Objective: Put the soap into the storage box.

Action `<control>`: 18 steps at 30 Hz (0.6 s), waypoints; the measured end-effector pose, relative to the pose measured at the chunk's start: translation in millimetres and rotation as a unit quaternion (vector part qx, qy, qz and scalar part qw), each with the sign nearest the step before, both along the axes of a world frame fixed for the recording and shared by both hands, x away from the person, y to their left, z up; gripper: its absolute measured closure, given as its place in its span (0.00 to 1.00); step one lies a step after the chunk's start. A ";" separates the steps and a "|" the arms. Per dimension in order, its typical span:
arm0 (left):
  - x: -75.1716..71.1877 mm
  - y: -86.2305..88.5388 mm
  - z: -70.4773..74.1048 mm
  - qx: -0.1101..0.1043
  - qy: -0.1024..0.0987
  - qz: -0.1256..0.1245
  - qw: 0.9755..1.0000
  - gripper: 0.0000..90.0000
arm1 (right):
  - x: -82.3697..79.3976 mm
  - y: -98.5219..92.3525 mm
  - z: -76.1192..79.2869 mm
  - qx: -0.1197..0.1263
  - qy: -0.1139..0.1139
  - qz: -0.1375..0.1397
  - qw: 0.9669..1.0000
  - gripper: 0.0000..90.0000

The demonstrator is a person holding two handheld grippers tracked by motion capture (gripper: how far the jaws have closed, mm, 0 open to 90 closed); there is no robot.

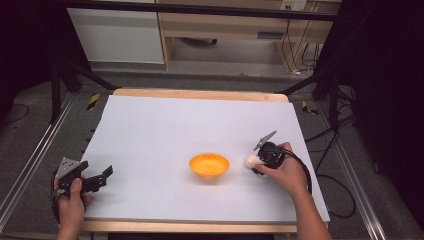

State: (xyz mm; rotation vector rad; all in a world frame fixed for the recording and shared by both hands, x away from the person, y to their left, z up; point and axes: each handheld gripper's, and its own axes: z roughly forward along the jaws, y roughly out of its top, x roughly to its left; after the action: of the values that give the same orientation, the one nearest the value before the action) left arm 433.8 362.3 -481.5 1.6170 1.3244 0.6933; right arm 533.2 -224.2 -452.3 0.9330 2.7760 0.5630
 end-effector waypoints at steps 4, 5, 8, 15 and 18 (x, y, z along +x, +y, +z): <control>0.0 0.0 0.0 0.000 0.000 0.000 1.000 0.02 | -0.7 -0.3 2.5 -0.004 -0.002 0.005 1.000 0.55; 0.0 0.0 0.0 0.000 0.000 0.000 1.000 0.02 | -1.6 -0.4 3.9 -0.003 -0.001 0.003 1.000 0.55; -0.2 -0.5 0.0 0.002 -0.001 0.001 1.000 0.02 | -3.3 -1.8 9.9 0.008 -0.010 0.006 1.000 0.55; -0.1 -0.3 0.1 0.003 -0.001 0.000 1.000 0.02 | -4.2 -0.6 20.0 0.016 -0.019 0.013 1.000 0.55; -0.1 -0.4 0.0 0.002 -0.001 0.000 1.000 0.02 | -4.7 2.2 23.5 0.017 -0.022 0.018 0.999 0.55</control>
State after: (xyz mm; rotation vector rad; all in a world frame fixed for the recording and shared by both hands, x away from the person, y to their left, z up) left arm 433.7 361.9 -481.5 1.6191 1.3236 0.6978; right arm 528.5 -222.0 -428.8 0.8668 2.7577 0.6300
